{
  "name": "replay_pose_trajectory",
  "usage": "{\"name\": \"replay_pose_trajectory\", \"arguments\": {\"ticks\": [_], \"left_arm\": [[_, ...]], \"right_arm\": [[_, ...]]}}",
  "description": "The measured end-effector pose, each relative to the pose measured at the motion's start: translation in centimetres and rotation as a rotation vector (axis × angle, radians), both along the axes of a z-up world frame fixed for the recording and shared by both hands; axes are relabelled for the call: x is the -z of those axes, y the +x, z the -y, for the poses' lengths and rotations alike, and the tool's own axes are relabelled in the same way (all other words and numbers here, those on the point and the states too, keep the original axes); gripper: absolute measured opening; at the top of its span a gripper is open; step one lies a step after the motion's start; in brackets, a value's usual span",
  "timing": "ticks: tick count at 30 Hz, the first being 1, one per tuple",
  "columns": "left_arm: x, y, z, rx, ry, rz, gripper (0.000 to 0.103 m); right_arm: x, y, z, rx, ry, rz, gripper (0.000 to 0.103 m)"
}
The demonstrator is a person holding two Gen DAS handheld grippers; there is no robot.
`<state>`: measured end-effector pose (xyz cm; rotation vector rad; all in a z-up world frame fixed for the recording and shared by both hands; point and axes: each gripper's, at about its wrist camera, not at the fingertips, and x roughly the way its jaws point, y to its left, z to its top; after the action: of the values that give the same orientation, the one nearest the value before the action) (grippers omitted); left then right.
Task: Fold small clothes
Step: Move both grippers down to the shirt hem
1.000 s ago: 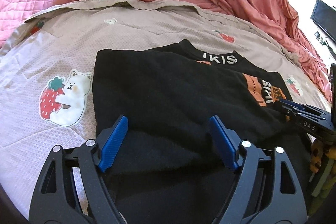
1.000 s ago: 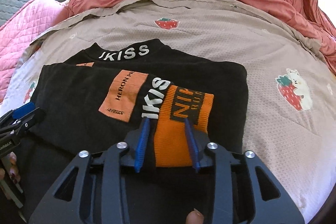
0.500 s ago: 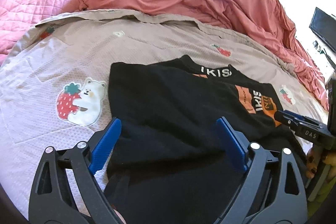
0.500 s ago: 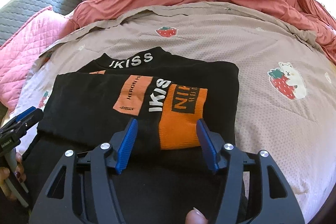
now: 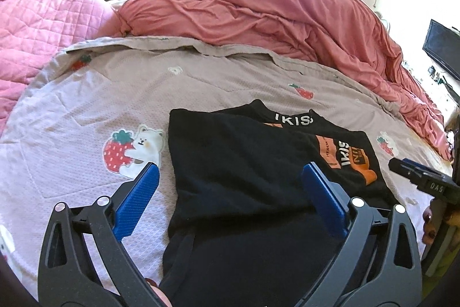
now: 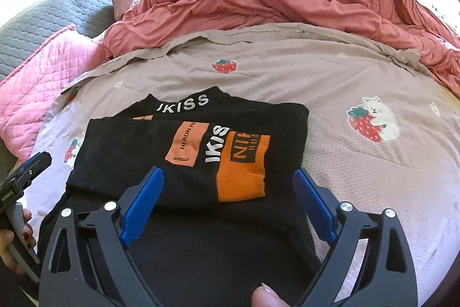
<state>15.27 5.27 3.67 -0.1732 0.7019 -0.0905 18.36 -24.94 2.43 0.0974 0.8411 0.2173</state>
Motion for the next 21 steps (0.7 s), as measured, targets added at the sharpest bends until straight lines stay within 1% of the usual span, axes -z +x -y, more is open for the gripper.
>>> {"name": "replay_pose_trajectory", "arguments": {"ticks": [8,21], "left_arm": [[-0.3,-2.9,-1.8,-0.029,0.010,0.011,0.093],[0.8,-6.5,-5.1,-0.074,0.005,-0.068,0.093]], "right_arm": [[-1.6,-1.6,1.0,-0.002,0.005,0.032,0.093],[-1.6,-5.0,2.5,-0.021,-0.011,0.024,0.093]]}}
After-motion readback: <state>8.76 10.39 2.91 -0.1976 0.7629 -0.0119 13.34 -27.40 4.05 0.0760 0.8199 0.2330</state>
